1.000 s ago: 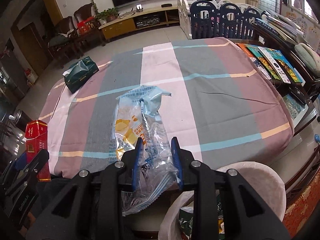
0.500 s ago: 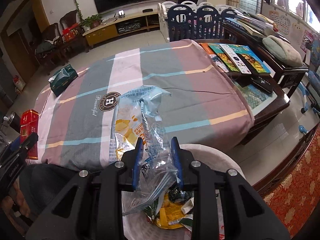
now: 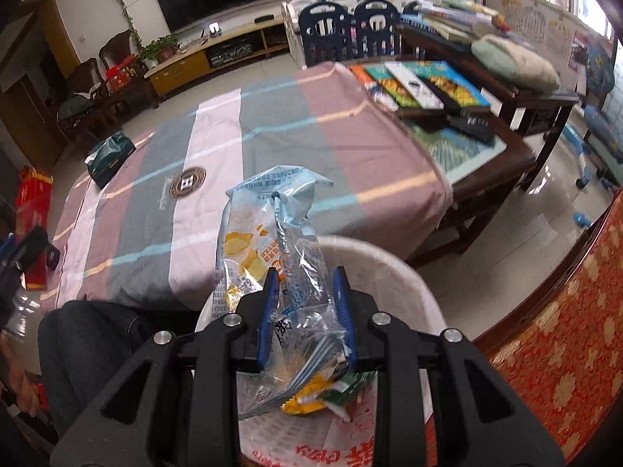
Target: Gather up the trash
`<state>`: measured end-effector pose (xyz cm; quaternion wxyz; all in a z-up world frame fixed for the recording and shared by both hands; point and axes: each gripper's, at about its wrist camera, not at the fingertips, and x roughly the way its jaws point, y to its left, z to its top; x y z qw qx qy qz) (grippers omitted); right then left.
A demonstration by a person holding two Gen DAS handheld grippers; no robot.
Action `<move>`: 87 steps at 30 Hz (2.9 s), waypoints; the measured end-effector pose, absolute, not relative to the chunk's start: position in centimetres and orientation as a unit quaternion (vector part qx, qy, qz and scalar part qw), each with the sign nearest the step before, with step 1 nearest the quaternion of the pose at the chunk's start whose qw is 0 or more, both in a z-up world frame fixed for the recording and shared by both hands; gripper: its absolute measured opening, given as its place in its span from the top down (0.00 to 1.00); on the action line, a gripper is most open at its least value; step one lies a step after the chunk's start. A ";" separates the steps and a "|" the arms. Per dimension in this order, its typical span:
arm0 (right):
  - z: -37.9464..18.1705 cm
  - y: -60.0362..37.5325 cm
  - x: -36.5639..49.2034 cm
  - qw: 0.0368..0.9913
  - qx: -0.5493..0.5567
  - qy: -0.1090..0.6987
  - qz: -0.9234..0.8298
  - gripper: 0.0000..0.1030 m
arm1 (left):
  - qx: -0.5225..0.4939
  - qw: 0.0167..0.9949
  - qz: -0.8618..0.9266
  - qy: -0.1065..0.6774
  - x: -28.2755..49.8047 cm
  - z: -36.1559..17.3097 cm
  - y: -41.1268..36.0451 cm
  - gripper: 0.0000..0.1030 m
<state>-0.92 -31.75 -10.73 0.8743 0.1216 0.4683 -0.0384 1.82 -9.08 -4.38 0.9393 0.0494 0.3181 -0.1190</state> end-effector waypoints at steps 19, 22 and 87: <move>-15.3 -32.9 -2.5 0.833 0.153 0.530 -0.049 0.45 | 0.064 0.941 -0.152 0.296 -0.6 -2.3 -12.0 0.43; -14.3 -34.0 -2.7 0.838 0.178 0.512 -0.058 0.37 | 0.057 0.938 -0.158 0.302 -0.5 -2.5 -12.0 0.43; 0.3 -25.0 -6.8 0.903 0.015 0.426 -0.056 0.03 | 0.006 0.938 0.003 0.346 -2.7 2.8 -4.7 0.03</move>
